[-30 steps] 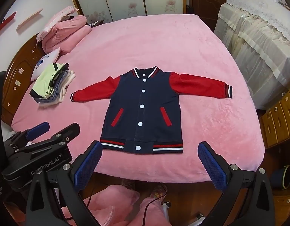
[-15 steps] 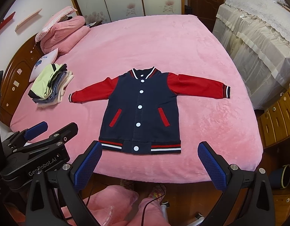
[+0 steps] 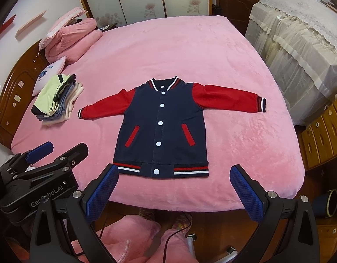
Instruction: Fold large clothes
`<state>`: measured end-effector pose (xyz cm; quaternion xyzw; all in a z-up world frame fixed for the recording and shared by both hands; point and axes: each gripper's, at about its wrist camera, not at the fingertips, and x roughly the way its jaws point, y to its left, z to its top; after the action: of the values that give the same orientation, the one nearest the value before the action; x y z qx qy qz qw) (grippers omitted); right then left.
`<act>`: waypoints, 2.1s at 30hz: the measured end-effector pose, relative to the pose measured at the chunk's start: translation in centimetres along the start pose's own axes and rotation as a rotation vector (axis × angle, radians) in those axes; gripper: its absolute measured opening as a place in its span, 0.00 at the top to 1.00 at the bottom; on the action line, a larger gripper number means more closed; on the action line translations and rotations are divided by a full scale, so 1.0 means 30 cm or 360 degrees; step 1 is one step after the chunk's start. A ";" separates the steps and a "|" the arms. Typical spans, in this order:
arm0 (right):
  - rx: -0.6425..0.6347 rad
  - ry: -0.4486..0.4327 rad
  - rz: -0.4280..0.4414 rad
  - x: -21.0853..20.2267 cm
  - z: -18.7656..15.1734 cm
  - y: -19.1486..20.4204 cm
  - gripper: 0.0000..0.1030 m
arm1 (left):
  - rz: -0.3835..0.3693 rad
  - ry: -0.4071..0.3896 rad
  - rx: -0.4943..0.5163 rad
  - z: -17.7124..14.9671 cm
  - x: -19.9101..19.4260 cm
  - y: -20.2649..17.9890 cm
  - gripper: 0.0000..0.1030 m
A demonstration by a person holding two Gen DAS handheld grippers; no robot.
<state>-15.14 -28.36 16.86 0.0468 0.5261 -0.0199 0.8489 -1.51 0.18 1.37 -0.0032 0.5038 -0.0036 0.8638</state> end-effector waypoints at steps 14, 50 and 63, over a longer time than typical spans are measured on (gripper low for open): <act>0.0003 -0.0002 0.0001 0.000 0.000 -0.002 0.00 | 0.0003 -0.0007 -0.0002 0.001 -0.006 -0.002 0.21; 0.0039 -0.0065 0.0047 -0.057 0.010 -0.054 0.00 | 0.0040 -0.0083 0.0053 -0.021 -0.098 -0.050 0.21; 0.0096 -0.0112 0.0094 -0.030 0.142 0.028 0.00 | 0.0026 -0.0019 0.0126 0.055 -0.031 0.077 0.21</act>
<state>-11.68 -27.95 19.60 0.0871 0.4934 -0.0123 0.8653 -0.54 2.51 2.97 0.0351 0.4981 -0.0164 0.8662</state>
